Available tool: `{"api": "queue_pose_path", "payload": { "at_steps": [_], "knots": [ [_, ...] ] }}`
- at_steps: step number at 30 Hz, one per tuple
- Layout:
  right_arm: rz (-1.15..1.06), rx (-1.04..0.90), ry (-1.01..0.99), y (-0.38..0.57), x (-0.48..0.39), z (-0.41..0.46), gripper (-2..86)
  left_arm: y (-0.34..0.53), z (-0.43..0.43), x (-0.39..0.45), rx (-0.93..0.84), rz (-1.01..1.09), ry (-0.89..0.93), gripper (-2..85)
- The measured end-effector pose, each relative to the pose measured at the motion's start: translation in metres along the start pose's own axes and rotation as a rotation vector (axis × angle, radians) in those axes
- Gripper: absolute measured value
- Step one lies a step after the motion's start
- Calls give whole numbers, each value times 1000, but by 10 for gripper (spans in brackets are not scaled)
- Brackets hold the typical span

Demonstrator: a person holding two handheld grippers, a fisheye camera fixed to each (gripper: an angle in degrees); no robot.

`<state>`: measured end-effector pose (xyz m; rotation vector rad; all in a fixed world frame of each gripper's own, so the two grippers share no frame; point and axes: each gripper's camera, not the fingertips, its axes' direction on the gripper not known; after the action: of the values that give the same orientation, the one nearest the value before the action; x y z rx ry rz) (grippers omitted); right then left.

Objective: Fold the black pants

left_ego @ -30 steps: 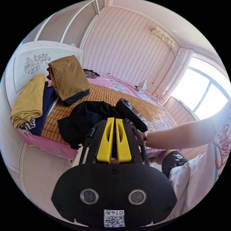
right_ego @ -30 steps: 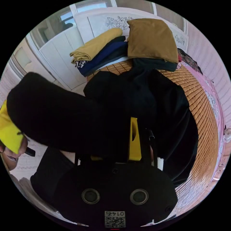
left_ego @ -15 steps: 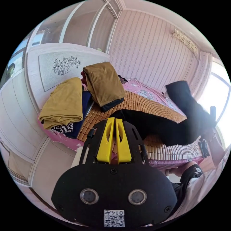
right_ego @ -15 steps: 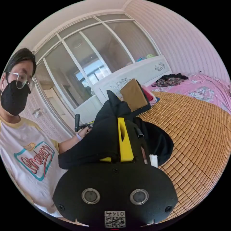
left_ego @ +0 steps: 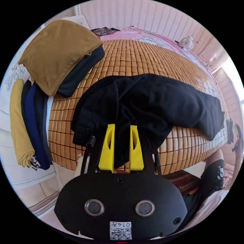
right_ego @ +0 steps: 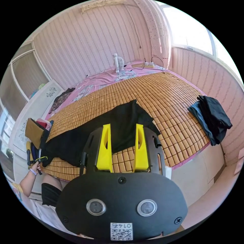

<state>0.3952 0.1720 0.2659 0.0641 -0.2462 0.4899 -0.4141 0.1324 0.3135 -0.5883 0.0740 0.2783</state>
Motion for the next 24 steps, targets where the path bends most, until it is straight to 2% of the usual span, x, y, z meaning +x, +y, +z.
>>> {"api": "queue_pose_path", "payload": {
  "at_steps": [3,8,14,18,20,24],
  "knots": [
    [-25,-69,-44,-20,-3,26,132,-9,-2,16,-38,129,-83,36],
    [6,-158,-47,-74,5,71,120,-13,-13,-3,-37,42,-26,2],
    [168,-141,14,-127,36,95,115,2,-62,-37,248,-104,10,-4],
    [275,-194,10,-136,59,111,94,-2,-73,-49,305,-189,-33,-6],
    [226,-176,68,-134,66,104,31,-5,-75,-58,324,-266,-5,-7],
    [251,-185,-56,-139,92,80,4,-13,-91,-68,413,-322,50,-8]
  ]
}}
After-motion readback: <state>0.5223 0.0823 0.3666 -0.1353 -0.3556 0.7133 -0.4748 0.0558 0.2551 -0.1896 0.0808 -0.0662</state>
